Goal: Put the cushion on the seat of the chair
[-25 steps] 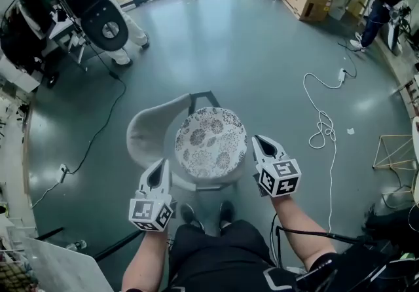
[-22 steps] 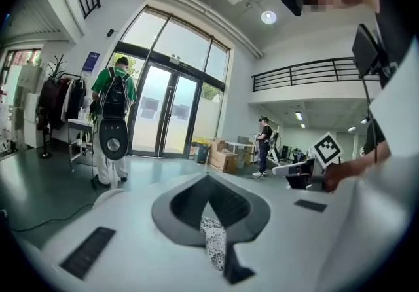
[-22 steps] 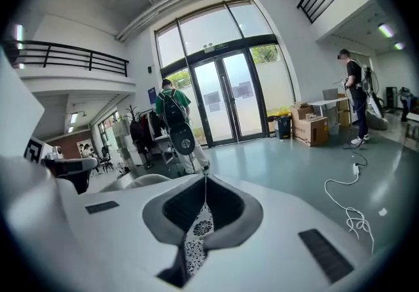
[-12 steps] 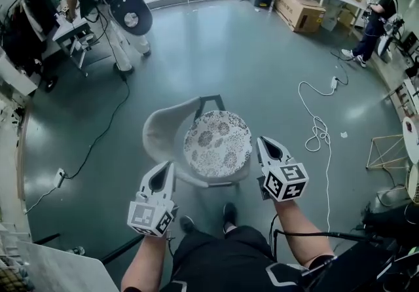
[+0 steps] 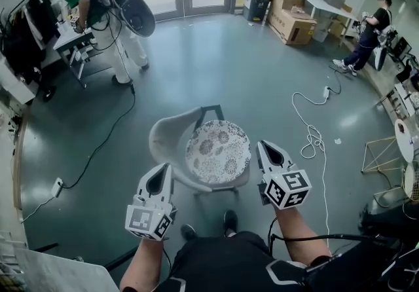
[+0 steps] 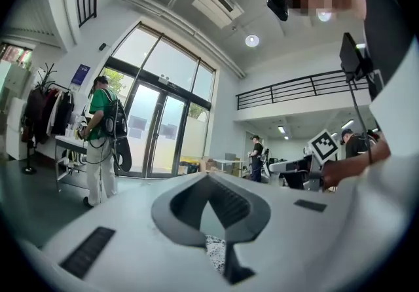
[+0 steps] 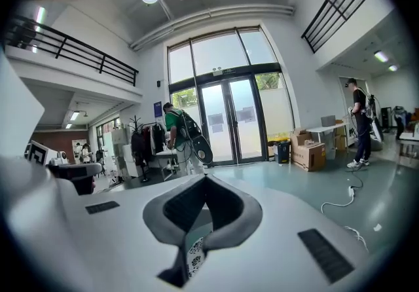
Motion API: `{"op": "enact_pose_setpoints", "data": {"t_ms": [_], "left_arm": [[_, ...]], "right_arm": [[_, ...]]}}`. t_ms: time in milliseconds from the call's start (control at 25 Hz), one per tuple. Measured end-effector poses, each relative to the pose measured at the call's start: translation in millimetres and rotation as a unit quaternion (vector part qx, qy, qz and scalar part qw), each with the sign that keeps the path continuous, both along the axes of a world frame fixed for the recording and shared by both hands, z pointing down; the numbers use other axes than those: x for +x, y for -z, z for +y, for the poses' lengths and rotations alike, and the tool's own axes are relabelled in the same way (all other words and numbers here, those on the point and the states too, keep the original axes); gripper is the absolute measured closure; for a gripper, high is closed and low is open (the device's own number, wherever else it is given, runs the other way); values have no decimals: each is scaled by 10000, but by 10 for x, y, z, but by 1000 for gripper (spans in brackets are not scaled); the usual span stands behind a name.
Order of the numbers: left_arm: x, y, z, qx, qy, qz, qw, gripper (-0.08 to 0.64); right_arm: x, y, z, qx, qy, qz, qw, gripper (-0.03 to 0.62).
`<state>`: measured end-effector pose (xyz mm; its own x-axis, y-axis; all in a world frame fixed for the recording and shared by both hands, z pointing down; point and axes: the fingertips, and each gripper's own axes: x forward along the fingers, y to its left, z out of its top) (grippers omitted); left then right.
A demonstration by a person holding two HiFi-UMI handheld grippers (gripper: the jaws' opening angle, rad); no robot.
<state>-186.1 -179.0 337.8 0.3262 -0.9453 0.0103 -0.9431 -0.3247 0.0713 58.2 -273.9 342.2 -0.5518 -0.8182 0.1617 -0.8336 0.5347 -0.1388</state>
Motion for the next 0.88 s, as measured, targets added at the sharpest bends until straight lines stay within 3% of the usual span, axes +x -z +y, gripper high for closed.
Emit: {"op": "enact_pose_setpoints", "data": {"t_ms": [160, 480, 880], "left_arm": [[-61, 122, 60, -91, 75, 108, 9999, 551], [-97, 379, 144, 148, 223, 134, 9996, 552], [-88, 456, 235, 259, 206, -73, 9994, 552]], "right_arm": [[-85, 122, 76, 181, 112, 143, 9997, 583], [-127, 192, 145, 235, 186, 71, 9995, 583], [-158, 354, 202, 406, 259, 79, 9988, 583]]}}
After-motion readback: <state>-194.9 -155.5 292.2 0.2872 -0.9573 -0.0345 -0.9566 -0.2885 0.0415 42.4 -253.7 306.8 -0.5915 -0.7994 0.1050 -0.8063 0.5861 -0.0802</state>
